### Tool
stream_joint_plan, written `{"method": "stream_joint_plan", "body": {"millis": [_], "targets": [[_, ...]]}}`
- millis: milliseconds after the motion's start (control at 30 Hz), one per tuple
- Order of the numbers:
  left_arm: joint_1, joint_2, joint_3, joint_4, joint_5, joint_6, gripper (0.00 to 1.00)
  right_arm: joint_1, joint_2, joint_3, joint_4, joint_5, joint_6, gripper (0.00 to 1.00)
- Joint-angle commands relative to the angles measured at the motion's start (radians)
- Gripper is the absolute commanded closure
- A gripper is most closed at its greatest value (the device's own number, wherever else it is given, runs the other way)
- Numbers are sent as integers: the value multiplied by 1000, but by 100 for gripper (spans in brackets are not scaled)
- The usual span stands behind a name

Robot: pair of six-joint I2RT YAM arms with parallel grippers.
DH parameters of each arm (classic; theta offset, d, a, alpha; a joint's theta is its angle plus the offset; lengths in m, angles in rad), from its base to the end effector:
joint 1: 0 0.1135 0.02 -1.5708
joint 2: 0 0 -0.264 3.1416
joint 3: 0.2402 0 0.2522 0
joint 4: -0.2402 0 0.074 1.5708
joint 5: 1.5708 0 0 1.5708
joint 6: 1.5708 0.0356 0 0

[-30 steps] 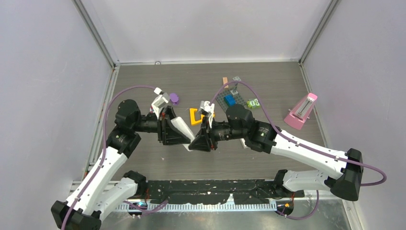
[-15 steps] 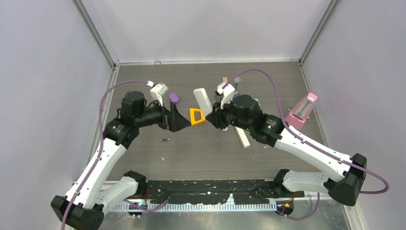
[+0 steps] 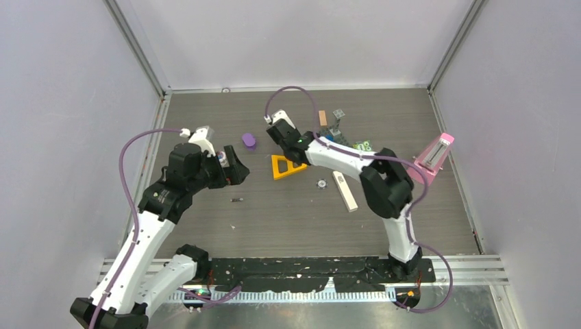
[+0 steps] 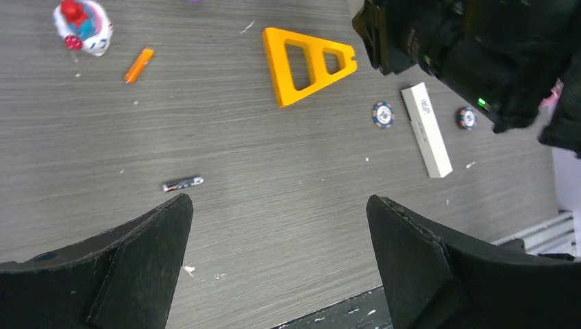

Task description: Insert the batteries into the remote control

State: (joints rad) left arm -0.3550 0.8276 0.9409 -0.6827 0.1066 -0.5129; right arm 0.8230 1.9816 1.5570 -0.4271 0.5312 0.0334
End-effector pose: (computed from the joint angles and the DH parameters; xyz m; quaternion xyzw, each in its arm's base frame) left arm 0.1582 -0.0627 0.3362 -0.0436 0.8753 -0.2440 0.4153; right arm 0.3140 0.3120 0.2305 -0.2621 0.8693 -0.0825 0.4109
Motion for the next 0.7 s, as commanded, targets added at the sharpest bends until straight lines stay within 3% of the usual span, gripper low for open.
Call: {"method": "stream_joint_plan", "body": {"millis": [0, 100, 400, 533, 667], "targets": [[4, -31, -35, -17, -120, -49, 0, -17, 145, 198, -28, 155, -27, 94], [4, -26, -38, -21, -130, -42, 0, -26, 245, 319, -89, 188, -26, 95], [4, 23, -39, -17, -127, -46, 0, -30, 400, 440, -190, 246, -2, 91], [4, 40, -39, -9, -111, -52, 0, -32, 418, 461, -210, 226, 8, 76], [4, 42, -37, -15, -113, -61, 0, -38, 410, 463, -215, 144, 30, 49]]}}
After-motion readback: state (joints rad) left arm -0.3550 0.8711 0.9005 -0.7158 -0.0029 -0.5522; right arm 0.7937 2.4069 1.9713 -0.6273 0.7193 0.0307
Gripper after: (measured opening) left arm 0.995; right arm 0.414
